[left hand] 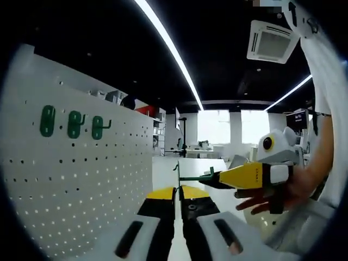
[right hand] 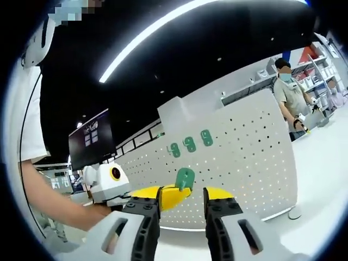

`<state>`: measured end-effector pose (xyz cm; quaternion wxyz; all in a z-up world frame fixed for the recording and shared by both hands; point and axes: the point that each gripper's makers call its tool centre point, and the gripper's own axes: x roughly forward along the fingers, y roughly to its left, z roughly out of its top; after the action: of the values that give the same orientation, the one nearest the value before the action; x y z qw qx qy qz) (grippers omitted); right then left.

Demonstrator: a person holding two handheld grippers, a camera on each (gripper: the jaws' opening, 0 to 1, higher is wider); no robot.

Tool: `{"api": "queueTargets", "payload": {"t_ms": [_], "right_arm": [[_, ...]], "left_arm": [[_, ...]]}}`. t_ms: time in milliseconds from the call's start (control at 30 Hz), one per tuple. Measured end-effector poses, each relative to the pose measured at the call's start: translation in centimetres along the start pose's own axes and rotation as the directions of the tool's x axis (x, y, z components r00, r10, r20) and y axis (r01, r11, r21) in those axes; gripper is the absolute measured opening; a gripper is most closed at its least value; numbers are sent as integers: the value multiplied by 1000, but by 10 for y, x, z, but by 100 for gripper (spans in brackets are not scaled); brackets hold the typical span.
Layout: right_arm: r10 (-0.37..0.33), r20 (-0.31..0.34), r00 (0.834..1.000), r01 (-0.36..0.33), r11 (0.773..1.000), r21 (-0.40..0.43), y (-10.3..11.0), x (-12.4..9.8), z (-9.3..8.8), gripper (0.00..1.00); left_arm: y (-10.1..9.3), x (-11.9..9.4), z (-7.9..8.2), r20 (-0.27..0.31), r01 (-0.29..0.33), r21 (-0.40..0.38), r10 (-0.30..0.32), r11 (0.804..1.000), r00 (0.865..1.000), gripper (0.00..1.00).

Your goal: Insert the hook assembly into the mounting plate slot until the hook locks in place.

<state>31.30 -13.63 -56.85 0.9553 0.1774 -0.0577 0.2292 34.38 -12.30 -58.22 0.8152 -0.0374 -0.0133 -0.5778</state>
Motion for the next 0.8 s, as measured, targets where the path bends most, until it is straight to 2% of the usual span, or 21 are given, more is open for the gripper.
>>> {"api": "queueTargets", "payload": {"t_ms": [300, 733, 800], "right_arm": [[-2, 15, 1000, 1, 1000, 5, 1, 9, 4, 23], [-6, 3, 1000, 7, 999, -32, -2, 14, 5, 8], [-15, -2, 1000, 15, 998, -59, -1, 14, 4, 6]], "left_arm": [[-5, 0, 5, 13, -2, -5, 2, 1000, 1000, 3], [-14, 4, 7, 20, -1, -6, 2, 1000, 1000, 3], [-14, 5, 5, 13, -2, -1, 2, 1000, 1000, 3]]}}
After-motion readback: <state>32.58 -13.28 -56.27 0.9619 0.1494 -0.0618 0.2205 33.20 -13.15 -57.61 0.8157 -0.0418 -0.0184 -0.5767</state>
